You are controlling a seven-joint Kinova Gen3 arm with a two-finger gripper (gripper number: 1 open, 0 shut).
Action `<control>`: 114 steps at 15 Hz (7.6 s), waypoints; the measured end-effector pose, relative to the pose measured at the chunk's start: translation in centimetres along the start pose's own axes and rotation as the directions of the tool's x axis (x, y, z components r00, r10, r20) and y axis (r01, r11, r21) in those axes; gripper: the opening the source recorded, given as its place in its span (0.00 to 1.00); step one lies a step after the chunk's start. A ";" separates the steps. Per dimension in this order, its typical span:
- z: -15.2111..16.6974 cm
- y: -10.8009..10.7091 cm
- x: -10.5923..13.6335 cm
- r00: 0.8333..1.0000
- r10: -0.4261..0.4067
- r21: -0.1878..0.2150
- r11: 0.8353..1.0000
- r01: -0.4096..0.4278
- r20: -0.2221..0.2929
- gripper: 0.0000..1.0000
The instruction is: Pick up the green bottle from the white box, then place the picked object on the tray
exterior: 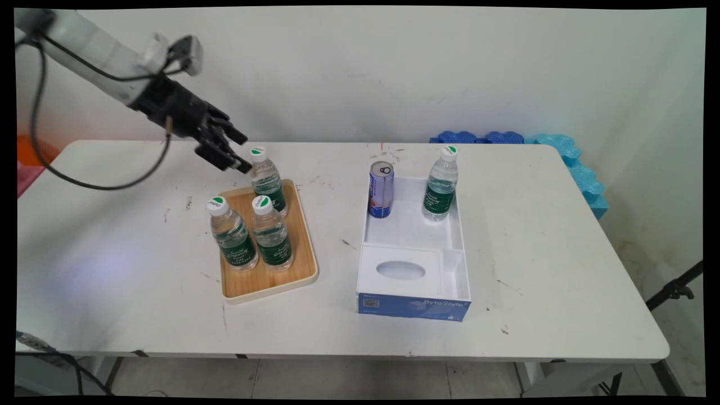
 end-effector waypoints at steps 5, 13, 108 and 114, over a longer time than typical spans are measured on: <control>-5.2 0.8 1.3 0.999 0.010 -0.004 1.000 -0.010 -0.035 1.00; -9.5 3.1 8.7 0.992 0.024 -0.014 1.000 -0.026 -0.126 1.00; -3.9 2.7 -0.5 0.999 -0.029 0.068 0.997 0.026 0.041 0.00; 0.1 2.1 -2.6 0.999 -0.050 0.089 0.995 0.049 0.013 0.00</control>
